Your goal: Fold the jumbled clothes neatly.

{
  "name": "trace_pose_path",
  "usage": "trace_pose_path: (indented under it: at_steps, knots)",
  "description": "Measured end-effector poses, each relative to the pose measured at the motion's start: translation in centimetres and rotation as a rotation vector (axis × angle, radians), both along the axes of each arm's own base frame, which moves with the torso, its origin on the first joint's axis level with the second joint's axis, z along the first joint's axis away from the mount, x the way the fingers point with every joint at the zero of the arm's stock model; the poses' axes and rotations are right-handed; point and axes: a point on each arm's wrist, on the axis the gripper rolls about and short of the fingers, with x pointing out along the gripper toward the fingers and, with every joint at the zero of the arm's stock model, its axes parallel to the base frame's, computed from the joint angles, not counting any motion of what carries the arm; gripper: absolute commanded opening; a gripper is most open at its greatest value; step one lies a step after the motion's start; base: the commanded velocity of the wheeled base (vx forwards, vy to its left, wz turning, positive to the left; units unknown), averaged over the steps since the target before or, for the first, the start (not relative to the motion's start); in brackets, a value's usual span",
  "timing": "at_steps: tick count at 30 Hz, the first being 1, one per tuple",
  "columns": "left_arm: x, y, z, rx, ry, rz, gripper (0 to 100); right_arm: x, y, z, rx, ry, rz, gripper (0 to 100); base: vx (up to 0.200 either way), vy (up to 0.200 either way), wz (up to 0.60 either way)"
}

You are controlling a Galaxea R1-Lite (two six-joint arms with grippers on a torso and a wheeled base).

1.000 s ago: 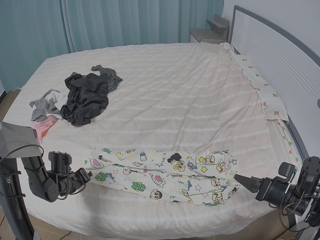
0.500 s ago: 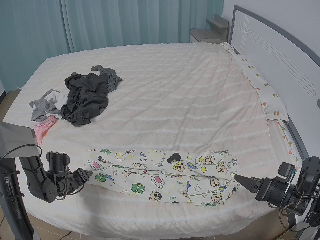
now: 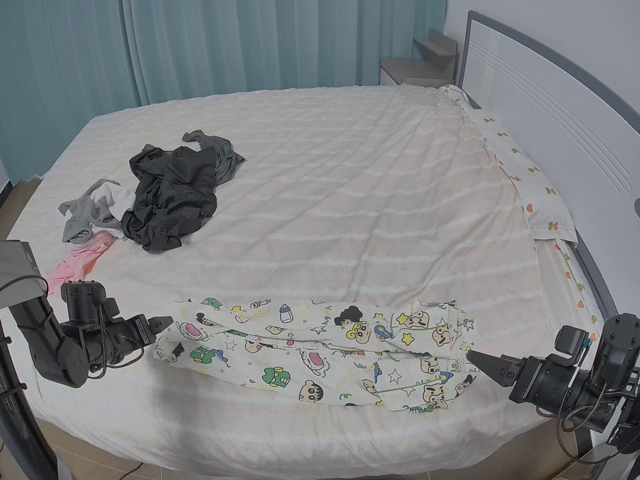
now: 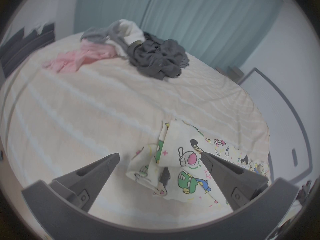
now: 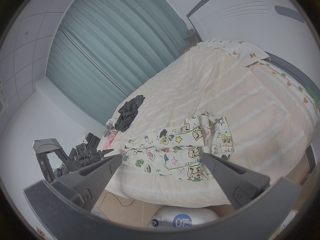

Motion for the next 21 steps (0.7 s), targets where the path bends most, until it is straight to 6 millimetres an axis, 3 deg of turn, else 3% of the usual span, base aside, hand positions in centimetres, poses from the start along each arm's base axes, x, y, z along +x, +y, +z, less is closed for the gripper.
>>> trace_pose_path:
  at_steps: [15,21]
  knots:
    - [5.6,-1.7,-0.2,0.113,0.122,-0.291,100,0.3,0.2,-0.6,-0.021,0.027,-0.005,100,0.0,0.0,0.0]
    - [6.7,-2.5,-1.3,0.118,0.137,-0.324,100,0.3,0.2,-0.6,-0.022,0.029,-0.005,100,0.0,0.0,0.0]
